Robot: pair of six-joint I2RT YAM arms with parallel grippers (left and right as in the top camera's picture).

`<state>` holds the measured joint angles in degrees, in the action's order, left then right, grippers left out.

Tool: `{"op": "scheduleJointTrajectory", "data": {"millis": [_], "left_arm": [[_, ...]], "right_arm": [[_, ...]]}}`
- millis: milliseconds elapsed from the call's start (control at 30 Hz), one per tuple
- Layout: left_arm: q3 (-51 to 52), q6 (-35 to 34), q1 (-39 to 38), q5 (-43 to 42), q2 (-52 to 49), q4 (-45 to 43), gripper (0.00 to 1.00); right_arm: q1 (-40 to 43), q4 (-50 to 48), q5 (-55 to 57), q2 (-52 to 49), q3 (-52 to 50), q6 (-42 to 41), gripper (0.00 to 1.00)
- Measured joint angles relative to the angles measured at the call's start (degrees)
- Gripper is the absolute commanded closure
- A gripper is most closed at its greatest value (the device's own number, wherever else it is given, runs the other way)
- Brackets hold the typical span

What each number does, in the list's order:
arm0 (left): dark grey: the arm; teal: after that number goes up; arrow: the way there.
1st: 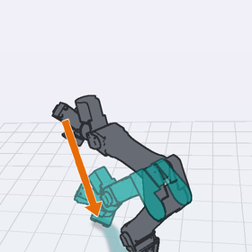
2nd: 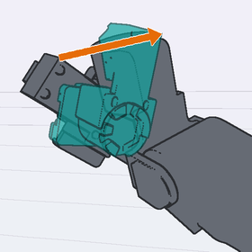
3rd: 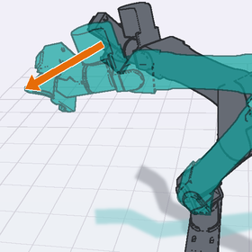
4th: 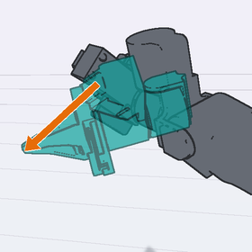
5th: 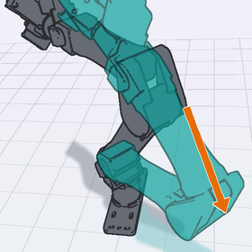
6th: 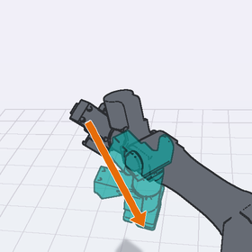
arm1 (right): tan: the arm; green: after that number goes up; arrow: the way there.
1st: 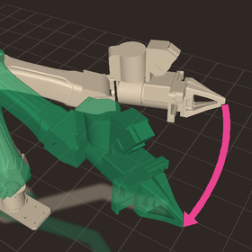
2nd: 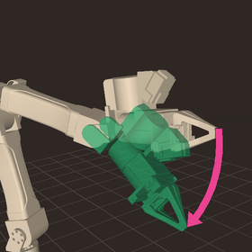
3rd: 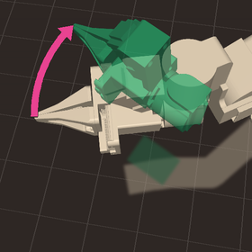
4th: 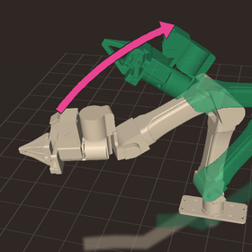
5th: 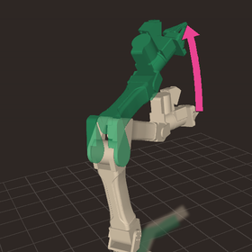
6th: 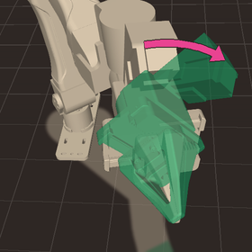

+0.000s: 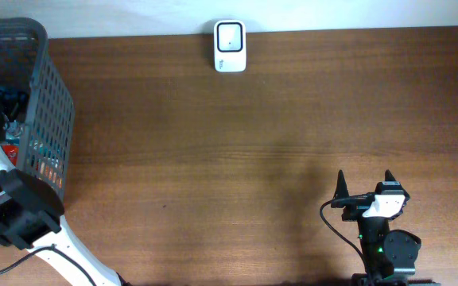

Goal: Scan the item barcode
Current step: 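Reach the left gripper into the grey basket and grasp the blue mouthwash bottle, then lift the mouthwash bottle out and stand it upright near the scanner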

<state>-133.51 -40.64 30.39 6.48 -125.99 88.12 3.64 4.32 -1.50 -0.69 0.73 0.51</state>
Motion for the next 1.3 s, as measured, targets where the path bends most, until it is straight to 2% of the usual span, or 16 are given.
{"op": "scheduleJointTrajectory", "data": {"millis": [400, 433, 533, 600, 633, 733, 800, 900, 1033, 1067, 1200, 1300], "left_arm": [[6.4, -2.8, 0.0, 1.3, 0.0, -1.2, 0.01], [7.0, -2.8, 0.0, 1.3, 0.0, -2.0, 0.07], [7.1, -3.1, 0.0, 1.2, 0.0, -3.3, 0.08], [7.8, -3.2, 0.0, 1.0, 0.0, -3.8, 0.16], [8.8, -3.2, 0.0, 0.7, 0.0, -4.4, 0.23], [11.2, -3.4, 0.0, 0.4, 0.0, -5.7, 0.38], [11.3, -3.5, 0.0, -0.3, 0.0, -6.3, 0.45], [11.3, -3.3, 0.0, -1.3, 0.0, -7.0, 0.67], [11.3, -3.4, 0.0, -1.7, 0.0, -7.5, 0.76], [11.3, -3.4, 0.0, -1.7, 0.0, -7.5, 0.8], [9.3, -1.2, 0.0, -2.2, -0.3, -5.2, 0.81], [-0.2, -0.2, 0.0, -2.8, -1.2, 0.7, 0.81]], "right_arm": [[0.0, 0.0, 0.0, 0.0, 0.0, 0.0, 0.01], [0.0, 0.0, 0.0, 0.0, 0.0, 0.0, 0.01], [0.0, 0.0, 0.0, 0.0, 0.0, 0.0, 0.02], [0.0, 0.0, 0.0, 0.0, 0.0, 0.0, 0.01], [0.0, 0.0, 0.0, 0.0, 0.0, 0.0, 0.01], [0.0, 0.0, 0.0, 0.0, 0.0, -0.1, 0.02], [0.0, 0.0, 0.0, 0.0, 0.0, 0.0, 0.02], [0.0, 0.0, 0.0, 0.0, 0.0, 0.0, 0.02], [0.0, 0.0, 0.0, 0.0, 0.0, 0.0, 0.02], [0.0, 0.0, 0.0, 0.0, 0.0, 0.0, 0.02], [0.0, 0.0, 0.0, 0.0, 0.0, 0.0, 0.01], [0.0, 0.0, 0.0, 0.0, 0.0, 0.0, 0.01]]}}
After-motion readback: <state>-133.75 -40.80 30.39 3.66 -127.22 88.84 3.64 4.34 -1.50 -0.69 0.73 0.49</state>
